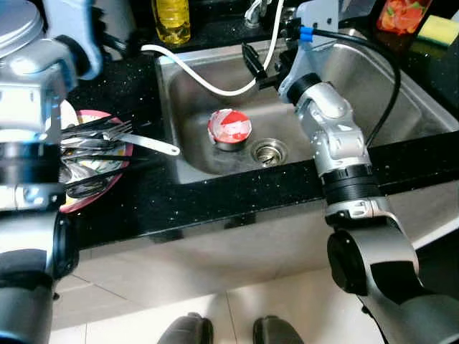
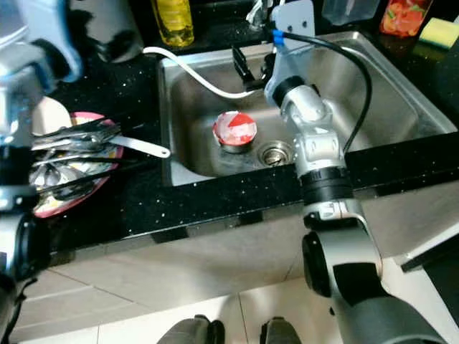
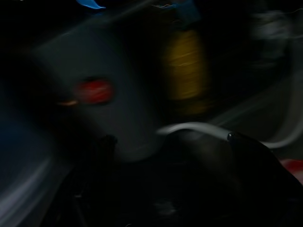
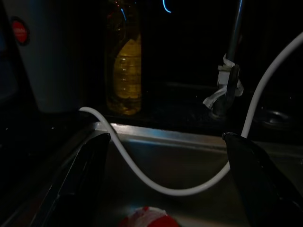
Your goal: Kitchen organization
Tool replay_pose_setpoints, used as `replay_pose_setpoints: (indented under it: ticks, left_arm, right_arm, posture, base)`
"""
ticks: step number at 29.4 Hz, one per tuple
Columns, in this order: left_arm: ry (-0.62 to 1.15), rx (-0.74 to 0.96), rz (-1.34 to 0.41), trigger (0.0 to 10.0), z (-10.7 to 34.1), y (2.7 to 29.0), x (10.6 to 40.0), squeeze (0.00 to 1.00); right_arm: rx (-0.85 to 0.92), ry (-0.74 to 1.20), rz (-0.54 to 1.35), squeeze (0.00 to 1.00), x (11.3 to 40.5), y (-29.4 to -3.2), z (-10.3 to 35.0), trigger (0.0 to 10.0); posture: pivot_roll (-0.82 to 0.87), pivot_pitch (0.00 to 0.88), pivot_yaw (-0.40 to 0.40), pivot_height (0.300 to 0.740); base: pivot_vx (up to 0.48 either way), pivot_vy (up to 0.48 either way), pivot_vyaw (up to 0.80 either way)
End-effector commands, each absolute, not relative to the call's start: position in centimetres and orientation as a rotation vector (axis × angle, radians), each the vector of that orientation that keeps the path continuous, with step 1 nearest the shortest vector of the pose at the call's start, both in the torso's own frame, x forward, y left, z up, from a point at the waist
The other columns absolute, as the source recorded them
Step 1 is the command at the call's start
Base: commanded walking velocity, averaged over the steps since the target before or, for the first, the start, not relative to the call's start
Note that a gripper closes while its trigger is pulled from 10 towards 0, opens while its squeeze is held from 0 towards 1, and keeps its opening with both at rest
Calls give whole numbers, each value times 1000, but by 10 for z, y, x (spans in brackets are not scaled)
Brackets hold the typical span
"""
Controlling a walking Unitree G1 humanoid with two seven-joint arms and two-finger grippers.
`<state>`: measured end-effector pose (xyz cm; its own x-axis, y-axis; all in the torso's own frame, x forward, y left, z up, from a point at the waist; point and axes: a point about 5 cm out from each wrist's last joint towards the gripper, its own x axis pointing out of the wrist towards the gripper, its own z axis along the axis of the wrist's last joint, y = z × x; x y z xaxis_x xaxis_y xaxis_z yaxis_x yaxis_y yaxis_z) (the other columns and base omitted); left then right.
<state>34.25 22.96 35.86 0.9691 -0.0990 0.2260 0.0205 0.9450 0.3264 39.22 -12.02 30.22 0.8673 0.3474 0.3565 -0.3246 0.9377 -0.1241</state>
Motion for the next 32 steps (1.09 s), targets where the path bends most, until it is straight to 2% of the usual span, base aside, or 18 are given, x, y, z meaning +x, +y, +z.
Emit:
replay_pose_setpoints:
  ticks: [1, 3, 9, 12, 21, 32]
  left_arm:
    - [-239, 351, 92, 10000, 354, 240, 334, 0]
    - [-224, 309, 284, 10000, 336, 252, 325, 0]
    - [-103, 174, 421, 10000, 308, 263, 317, 0]
    - [-48, 193, 315, 10000, 295, 248, 315, 0]
    - [1, 205, 319, 10000, 276, 228, 305, 0]
    - [19, 208, 319, 10000, 272, 225, 301, 0]
  right_arm:
    - [-48, -384, 339, 0, 391, -123, 300, 10000]
    - [-38, -368, 331, 0, 392, -123, 295, 10000]
    - [-28, -362, 334, 0, 391, -119, 291, 10000]
    - [-22, -360, 327, 0, 390, -120, 290, 10000]
    - [-16, -353, 309, 0, 389, -124, 287, 10000]
    - [-12, -344, 320, 0, 388, -120, 284, 10000]
  posture:
    - [158, 62, 83, 740]
    - [163, 63, 78, 740]
    - [163, 57, 77, 740]
    - [154, 65, 77, 740]
    - [160, 58, 82, 740]
    - [152, 63, 81, 740]
  base:
    - [0, 0, 0]
    - [0, 0, 0]
    - [0, 0, 0]
    - [0, 0, 0]
    - [0, 0, 0]
    - [0, 0, 0]
